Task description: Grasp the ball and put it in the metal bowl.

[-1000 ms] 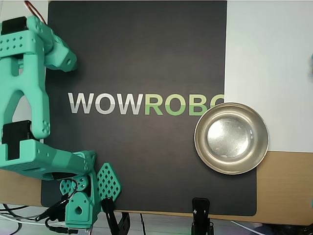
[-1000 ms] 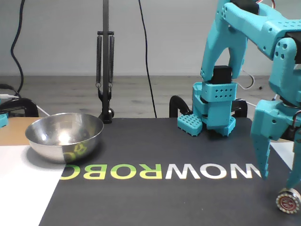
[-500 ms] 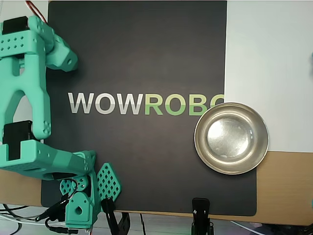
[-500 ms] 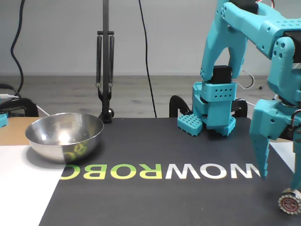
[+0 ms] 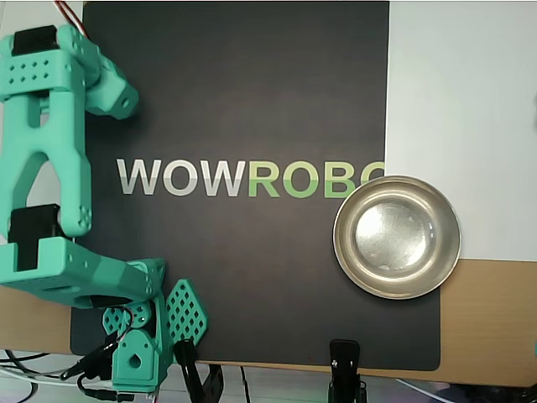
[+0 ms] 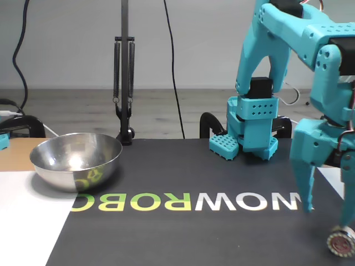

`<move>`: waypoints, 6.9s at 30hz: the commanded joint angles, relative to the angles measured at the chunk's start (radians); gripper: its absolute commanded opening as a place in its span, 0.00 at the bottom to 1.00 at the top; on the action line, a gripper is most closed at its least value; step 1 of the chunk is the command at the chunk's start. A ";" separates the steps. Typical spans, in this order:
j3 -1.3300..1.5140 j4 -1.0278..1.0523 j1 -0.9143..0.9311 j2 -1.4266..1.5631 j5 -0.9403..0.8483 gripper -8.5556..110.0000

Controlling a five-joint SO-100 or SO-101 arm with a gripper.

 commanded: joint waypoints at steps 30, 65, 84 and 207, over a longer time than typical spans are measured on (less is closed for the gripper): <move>0.011 -0.025 0.028 -0.044 0.005 0.34; -0.129 0.084 0.028 0.150 0.043 0.53; -0.137 0.071 0.028 0.118 0.120 0.54; -0.230 0.026 -0.028 -0.029 -0.106 0.54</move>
